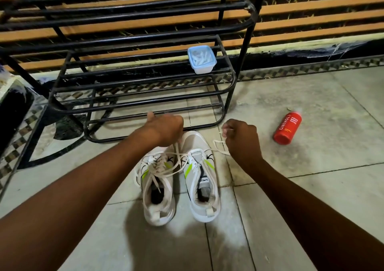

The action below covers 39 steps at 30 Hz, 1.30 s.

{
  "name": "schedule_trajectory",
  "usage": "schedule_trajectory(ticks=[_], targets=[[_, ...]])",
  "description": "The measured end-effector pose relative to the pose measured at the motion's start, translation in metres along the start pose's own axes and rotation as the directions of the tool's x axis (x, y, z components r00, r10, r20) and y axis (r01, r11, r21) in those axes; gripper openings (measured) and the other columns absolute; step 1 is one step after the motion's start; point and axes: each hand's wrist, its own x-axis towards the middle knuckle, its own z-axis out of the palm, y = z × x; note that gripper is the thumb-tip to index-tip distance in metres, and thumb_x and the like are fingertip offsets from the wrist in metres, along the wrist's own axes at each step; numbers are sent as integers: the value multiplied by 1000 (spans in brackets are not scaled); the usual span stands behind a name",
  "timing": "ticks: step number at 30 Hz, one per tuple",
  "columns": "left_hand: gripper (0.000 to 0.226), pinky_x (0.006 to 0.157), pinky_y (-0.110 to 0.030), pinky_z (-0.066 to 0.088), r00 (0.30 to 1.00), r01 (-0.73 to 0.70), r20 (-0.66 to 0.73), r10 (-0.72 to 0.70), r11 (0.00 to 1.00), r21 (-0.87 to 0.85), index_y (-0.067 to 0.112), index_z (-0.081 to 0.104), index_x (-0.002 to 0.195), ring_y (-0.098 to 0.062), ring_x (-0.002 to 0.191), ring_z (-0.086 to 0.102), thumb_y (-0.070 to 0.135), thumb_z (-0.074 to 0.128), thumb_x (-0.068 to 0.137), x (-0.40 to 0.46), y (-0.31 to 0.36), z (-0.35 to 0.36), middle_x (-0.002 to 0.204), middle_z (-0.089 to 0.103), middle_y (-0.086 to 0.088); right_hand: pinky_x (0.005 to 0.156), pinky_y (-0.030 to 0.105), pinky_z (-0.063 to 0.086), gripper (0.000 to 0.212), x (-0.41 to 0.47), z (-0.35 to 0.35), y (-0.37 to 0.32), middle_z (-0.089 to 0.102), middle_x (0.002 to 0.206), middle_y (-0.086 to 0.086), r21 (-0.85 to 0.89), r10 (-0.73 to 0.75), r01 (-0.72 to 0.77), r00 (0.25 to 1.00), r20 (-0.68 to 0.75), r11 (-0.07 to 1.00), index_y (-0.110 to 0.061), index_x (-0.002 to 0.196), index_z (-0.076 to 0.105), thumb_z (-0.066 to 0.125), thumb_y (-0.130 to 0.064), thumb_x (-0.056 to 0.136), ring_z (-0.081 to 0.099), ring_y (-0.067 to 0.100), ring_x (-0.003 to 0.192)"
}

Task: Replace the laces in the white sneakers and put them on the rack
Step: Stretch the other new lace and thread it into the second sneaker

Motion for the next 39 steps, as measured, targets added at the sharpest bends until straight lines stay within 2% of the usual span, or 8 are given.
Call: schedule_trajectory(ticks=[4, 8, 15, 20, 25, 28, 33, 39], targets=[[21, 93, -48, 51, 975, -47, -215, -62, 882, -468, 27, 70, 75, -13, 88, 68, 31, 72, 96, -4, -7, -7, 66, 70, 13, 62, 12, 44, 23, -6, 3, -19, 62, 67, -18, 235, -150, 129, 986, 77, 964, -15, 97, 73, 55, -1, 92, 60, 0, 60], [17, 77, -30, 55, 957, -158, -280, -79, 668, -727, 17, 75, 76, -1, 68, 70, 7, 76, 91, -16, -4, -6, 70, 76, 5, 42, 22, 32, 27, -5, 11, -35, 60, 66, -4, 466, 62, -214, 945, 320, 859, -16, 98, 74, 50, -3, 97, 42, 11, 45], [10, 85, -41, 63, 942, -201, -310, -131, 521, -829, 8, 76, 83, -20, 79, 78, 0, 78, 88, -23, -4, 6, 75, 78, -4, 52, 7, 39, 9, -7, 12, -47, 62, 61, -17, 545, -108, -141, 910, 400, 827, 0, 104, 69, 65, -3, 96, 52, -5, 48], [9, 86, -44, 63, 941, -211, -307, -145, 458, -864, 10, 76, 85, -19, 81, 78, 1, 79, 88, -26, -4, 9, 77, 79, -4, 73, 32, 42, 10, -7, 26, -43, 62, 76, 10, 471, -197, -22, 891, 410, 882, -6, 85, 67, 74, -13, 89, 53, 13, 73], [13, 91, -49, 58, 931, -180, -342, -124, 659, -730, 27, 74, 85, -8, 92, 73, 16, 79, 88, -27, -9, 13, 85, 77, 14, 71, 36, 44, 20, -4, 29, -39, 59, 68, -5, 417, -179, 21, 922, 343, 909, -13, 74, 63, 74, -13, 90, 54, 11, 67], [23, 93, -39, 28, 940, -129, -336, -50, 862, -490, 36, 70, 106, -4, 118, 60, 31, 81, 87, -31, -9, 15, 107, 72, 24, 66, 28, 42, 19, -3, 22, -39, 59, 68, -7, 334, -223, 99, 906, 359, 938, -14, 77, 64, 75, -21, 91, 53, 9, 66], [18, 74, -36, 13, 902, -247, -425, 82, 903, -350, 36, 77, 107, 2, 99, 58, 25, 76, 93, -34, 3, 19, 103, 74, 21, 70, 24, 54, 16, -2, 12, -41, 73, 83, -1, 275, -240, 129, 877, 416, 953, -10, 80, 69, 75, -21, 90, 71, 11, 79], [12, 94, -41, 33, 924, -162, -381, -35, 866, -472, 33, 74, 85, -3, 90, 66, 22, 74, 91, -32, 8, 26, 80, 73, 19, 63, 18, 50, 9, -4, 4, -32, 72, 76, -5, 251, -234, 141, 888, 397, 958, -11, 82, 75, 75, -17, 89, 68, 11, 70]])
